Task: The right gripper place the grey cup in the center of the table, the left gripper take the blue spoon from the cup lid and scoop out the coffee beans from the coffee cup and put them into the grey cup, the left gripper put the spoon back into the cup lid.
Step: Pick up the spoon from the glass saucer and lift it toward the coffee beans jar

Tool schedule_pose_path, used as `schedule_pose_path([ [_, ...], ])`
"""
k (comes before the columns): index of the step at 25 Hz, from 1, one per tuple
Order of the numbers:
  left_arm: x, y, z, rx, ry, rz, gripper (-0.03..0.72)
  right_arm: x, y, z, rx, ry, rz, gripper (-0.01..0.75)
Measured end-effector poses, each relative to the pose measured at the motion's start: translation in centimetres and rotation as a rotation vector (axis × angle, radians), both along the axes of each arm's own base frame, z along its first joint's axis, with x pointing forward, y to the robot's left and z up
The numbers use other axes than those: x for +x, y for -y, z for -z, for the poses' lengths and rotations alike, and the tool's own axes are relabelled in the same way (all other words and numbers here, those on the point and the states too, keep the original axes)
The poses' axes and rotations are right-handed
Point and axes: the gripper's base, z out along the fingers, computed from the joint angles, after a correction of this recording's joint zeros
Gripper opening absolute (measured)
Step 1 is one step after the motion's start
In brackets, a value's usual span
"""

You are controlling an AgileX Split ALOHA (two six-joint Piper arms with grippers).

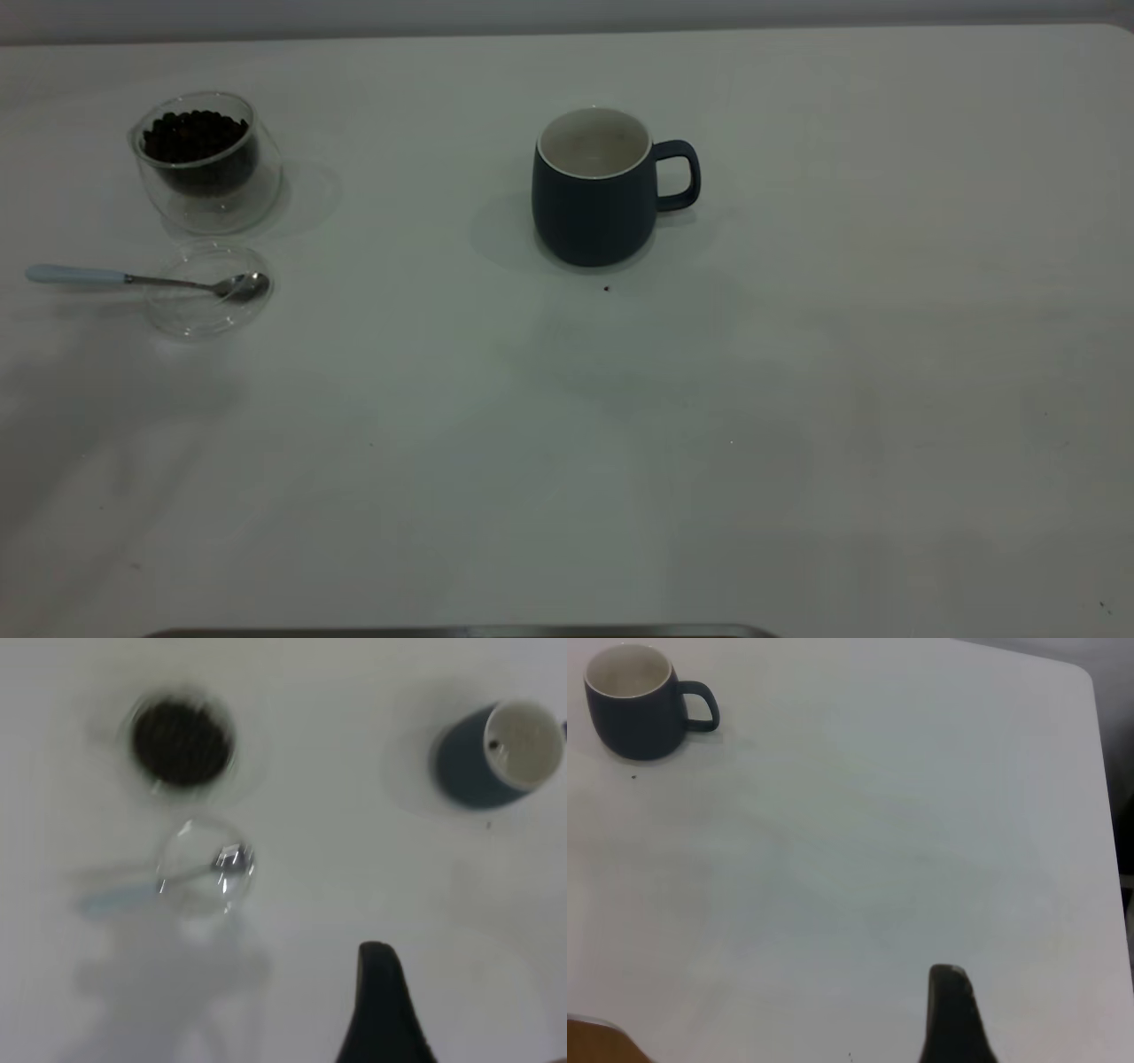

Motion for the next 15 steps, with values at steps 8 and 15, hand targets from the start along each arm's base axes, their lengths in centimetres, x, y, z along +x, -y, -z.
schedule_pose_path([
  [8, 11.3, -1.1, 3.8, -0.134, -0.123, 0.143, 0.578, 0.0, 0.0, 0.0, 0.000, 0.000, 0.000, 0.459],
  [15, 16.2, -7.0, 9.4, -0.259, -0.204, 0.173, 0.578, 0.0, 0.0, 0.0, 0.000, 0.000, 0.000, 0.459],
])
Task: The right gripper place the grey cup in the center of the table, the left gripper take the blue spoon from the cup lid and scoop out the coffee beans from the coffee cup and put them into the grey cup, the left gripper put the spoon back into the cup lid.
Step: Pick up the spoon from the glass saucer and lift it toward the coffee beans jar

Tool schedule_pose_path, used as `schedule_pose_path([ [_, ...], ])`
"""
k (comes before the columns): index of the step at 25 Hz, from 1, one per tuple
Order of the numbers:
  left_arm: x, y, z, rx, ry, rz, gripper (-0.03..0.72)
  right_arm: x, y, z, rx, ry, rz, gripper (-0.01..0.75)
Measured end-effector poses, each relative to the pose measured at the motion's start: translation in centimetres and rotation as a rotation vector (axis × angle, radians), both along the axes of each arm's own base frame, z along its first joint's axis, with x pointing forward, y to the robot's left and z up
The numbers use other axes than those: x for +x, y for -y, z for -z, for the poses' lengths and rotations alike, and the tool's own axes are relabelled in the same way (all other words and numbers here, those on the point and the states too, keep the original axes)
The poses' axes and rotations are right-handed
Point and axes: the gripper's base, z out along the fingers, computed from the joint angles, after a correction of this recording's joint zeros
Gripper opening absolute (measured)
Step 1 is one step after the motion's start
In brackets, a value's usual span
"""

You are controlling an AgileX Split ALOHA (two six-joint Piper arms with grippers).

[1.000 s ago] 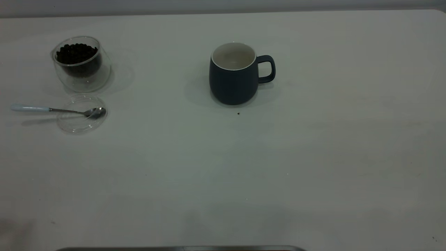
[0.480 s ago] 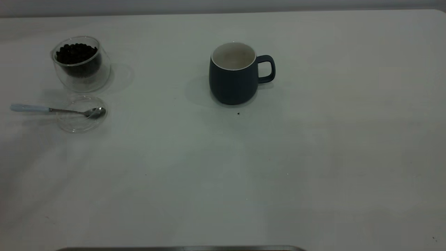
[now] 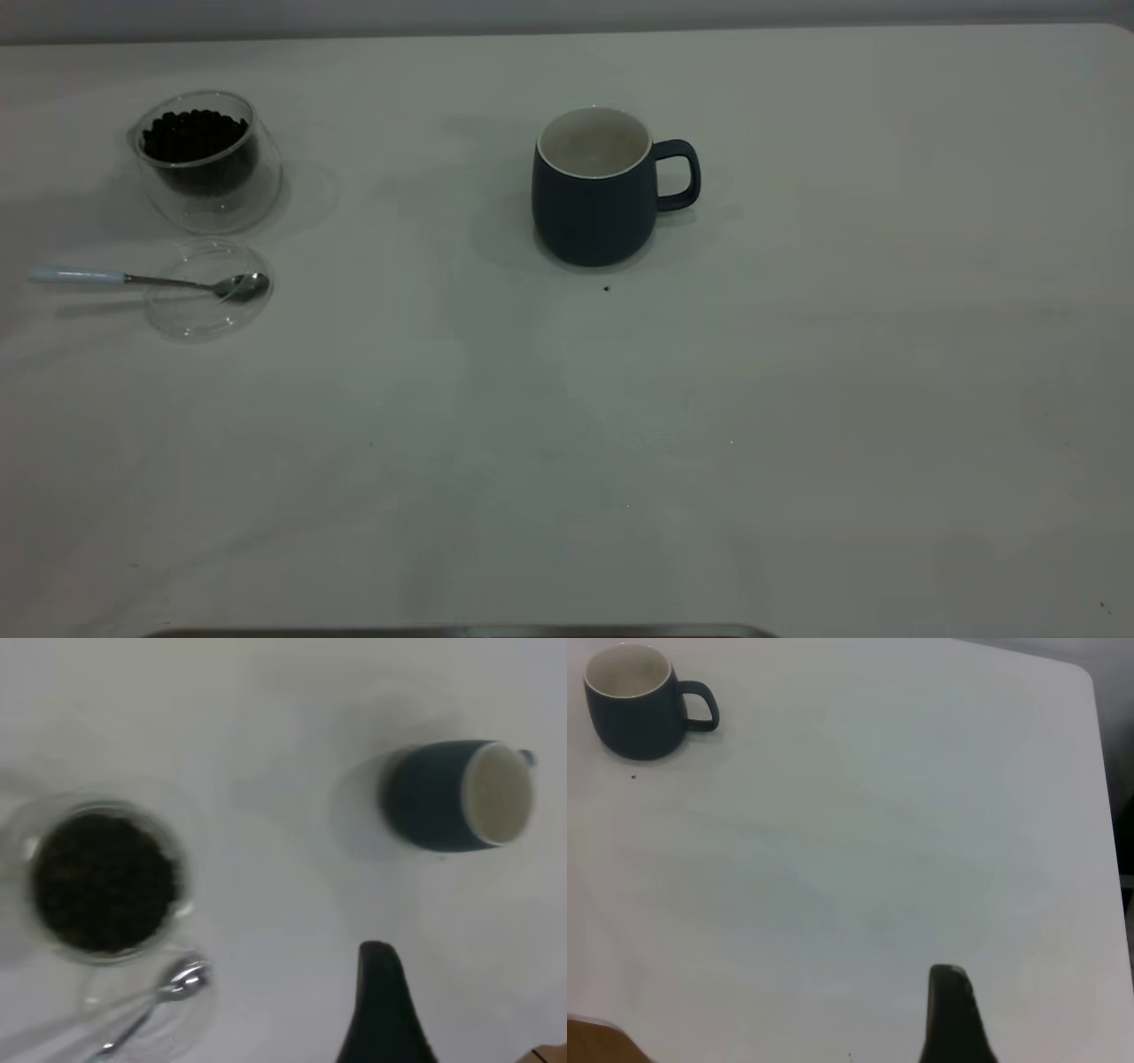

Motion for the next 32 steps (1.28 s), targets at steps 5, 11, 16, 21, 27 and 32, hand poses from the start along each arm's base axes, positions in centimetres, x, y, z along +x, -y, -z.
schedule_pose_path([
  [5, 0.2, -7.1, 3.7, -0.013, -0.009, -0.068, 0.578, 0.0, 0.0, 0.0, 0.000, 0.000, 0.000, 0.459],
  [11, -1.0, -14.1, 8.8, -0.086, -0.072, -0.201, 0.578, 0.0, 0.0, 0.0, 0.000, 0.000, 0.000, 0.459],
  [16, -1.7, -16.4, 13.9, -0.135, -0.161, -0.249, 0.578, 0.0, 0.0, 0.0, 0.000, 0.000, 0.000, 0.459],
  [21, -2.1, -16.3, 18.2, -0.141, -0.254, -0.235, 0.578, 0.0, 0.0, 0.0, 0.000, 0.000, 0.000, 0.459],
  [27, -3.5, -15.8, 21.1, -0.132, -0.325, -0.173, 0.535, 0.0, 0.0, 0.0, 0.000, 0.000, 0.000, 0.459],
  [32, -4.5, -15.2, 23.0, -0.168, -0.366, -0.154, 0.469, 0.0, 0.0, 0.0, 0.000, 0.000, 0.000, 0.459],
])
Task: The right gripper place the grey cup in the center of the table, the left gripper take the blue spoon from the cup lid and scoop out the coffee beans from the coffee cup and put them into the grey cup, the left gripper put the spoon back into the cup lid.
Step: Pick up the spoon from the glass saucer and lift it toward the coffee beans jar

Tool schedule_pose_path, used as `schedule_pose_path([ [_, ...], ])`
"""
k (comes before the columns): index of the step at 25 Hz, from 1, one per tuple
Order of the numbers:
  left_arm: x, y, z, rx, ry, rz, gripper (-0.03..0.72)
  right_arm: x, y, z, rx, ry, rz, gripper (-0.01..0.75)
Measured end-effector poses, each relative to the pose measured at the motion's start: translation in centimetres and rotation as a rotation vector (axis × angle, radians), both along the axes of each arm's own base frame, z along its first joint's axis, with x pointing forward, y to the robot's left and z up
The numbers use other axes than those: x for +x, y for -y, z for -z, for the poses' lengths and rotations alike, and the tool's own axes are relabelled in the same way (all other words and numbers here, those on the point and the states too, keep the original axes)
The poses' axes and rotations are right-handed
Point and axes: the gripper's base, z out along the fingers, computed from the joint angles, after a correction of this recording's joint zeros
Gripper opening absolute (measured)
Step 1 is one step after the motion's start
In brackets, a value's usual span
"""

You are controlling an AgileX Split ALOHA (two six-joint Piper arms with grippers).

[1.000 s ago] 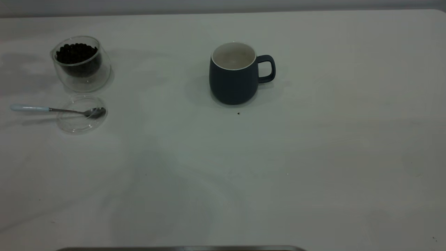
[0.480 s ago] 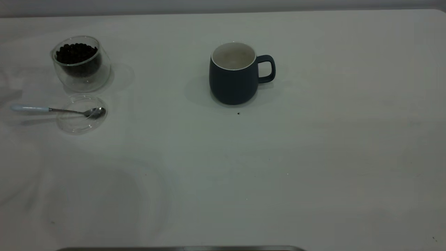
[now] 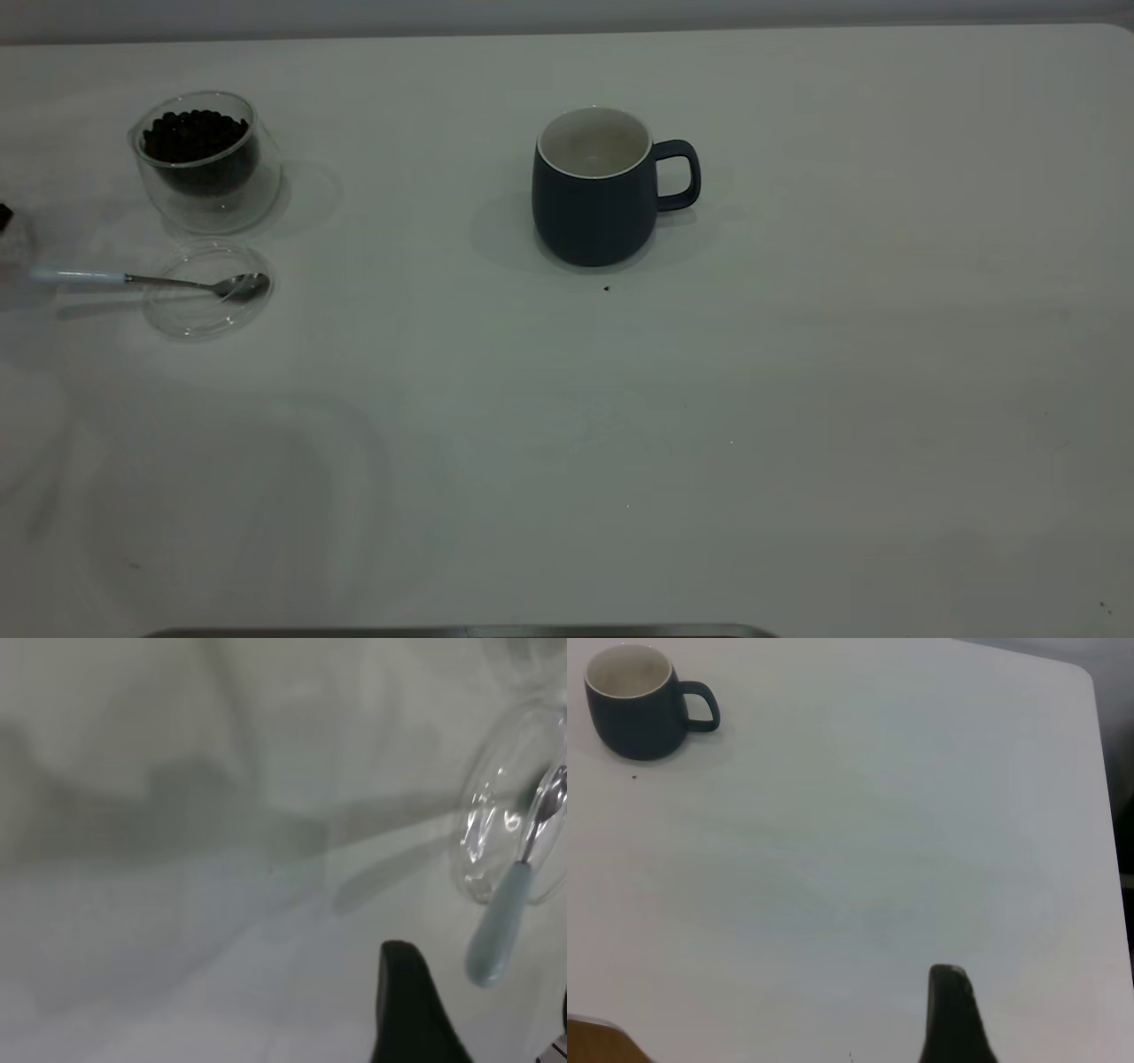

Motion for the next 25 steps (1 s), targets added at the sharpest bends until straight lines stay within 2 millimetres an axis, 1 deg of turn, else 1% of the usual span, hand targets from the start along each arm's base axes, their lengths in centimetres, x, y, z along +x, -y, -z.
schedule_pose_path([
  [4, -0.3, 0.2, 1.1, -0.019, -0.014, 0.005, 0.451, 0.0, 0.0, 0.0, 0.000, 0.000, 0.000, 0.459],
  [13, -0.4, 0.9, 3.2, -0.090, 0.007, -0.002, 0.447, 0.0, 0.0, 0.0, 0.000, 0.000, 0.000, 0.459],
  [17, -0.2, 1.4, 3.5, -0.108, 0.025, 0.005, 0.447, 0.0, 0.0, 0.0, 0.000, 0.000, 0.000, 0.459],
  [20, 0.1, 2.2, 3.5, -0.110, 0.027, 0.024, 0.447, 0.0, 0.0, 0.0, 0.000, 0.000, 0.000, 0.459],
  [25, 0.7, 4.1, 3.7, -0.113, 0.022, 0.072, 0.447, 0.0, 0.0, 0.0, 0.000, 0.000, 0.000, 0.459],
])
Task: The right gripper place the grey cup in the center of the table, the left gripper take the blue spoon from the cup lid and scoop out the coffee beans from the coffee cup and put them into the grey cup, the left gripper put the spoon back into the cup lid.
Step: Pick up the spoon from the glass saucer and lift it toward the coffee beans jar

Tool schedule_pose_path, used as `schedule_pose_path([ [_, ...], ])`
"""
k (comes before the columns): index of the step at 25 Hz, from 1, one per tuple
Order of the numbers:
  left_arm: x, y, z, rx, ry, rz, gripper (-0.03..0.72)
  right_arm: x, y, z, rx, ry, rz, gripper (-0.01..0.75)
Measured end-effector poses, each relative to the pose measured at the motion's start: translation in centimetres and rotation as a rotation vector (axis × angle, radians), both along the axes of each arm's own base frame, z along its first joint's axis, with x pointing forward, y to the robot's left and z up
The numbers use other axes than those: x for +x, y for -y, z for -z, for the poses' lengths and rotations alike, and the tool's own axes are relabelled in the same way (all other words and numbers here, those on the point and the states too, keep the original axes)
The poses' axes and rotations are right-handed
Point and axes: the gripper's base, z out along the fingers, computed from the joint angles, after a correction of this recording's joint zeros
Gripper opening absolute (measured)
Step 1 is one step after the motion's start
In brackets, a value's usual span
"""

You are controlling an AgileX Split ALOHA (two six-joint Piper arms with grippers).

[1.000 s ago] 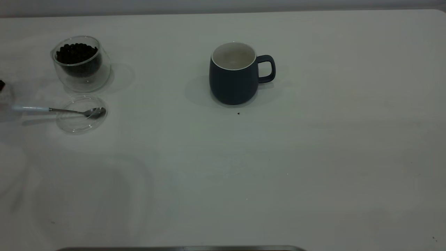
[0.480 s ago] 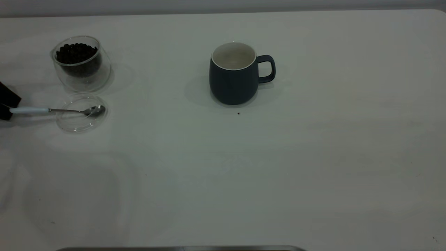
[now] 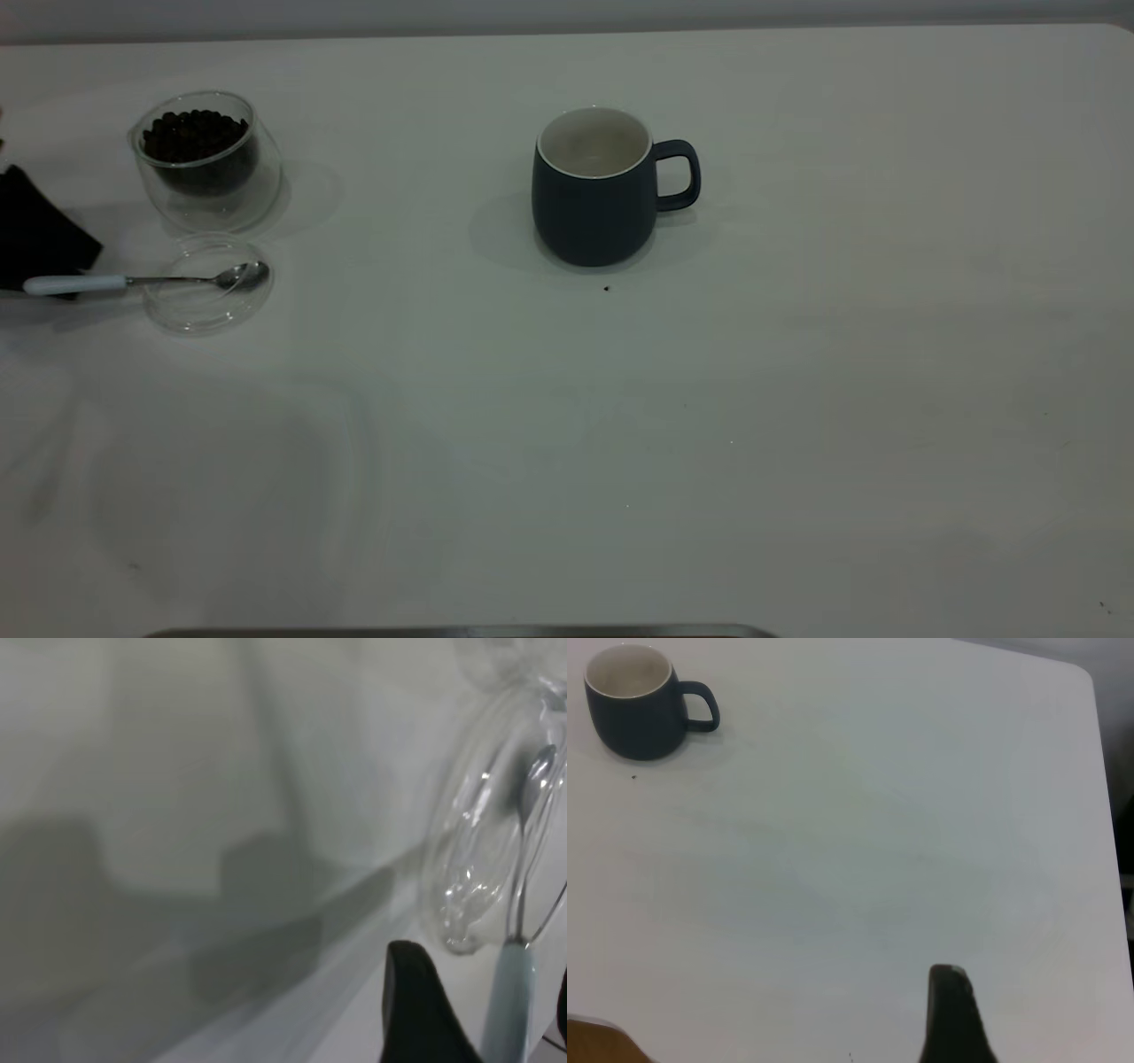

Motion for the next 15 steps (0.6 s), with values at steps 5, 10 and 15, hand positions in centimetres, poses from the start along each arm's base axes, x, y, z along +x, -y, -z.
schedule_pose_path([
  [5, 0.35, 1.06, -0.01, -0.002, -0.008, 0.015, 0.447, 0.00, 0.00, 0.00, 0.000, 0.000, 0.000, 0.459],
  [10, 0.32, 1.07, 0.02, 0.002, -0.027, 0.006, 0.446, 0.00, 0.00, 0.00, 0.000, 0.000, 0.000, 0.459],
  [15, 0.22, 0.98, 0.07, 0.010, -0.032, 0.013, 0.445, 0.00, 0.00, 0.00, 0.000, 0.000, 0.000, 0.459],
])
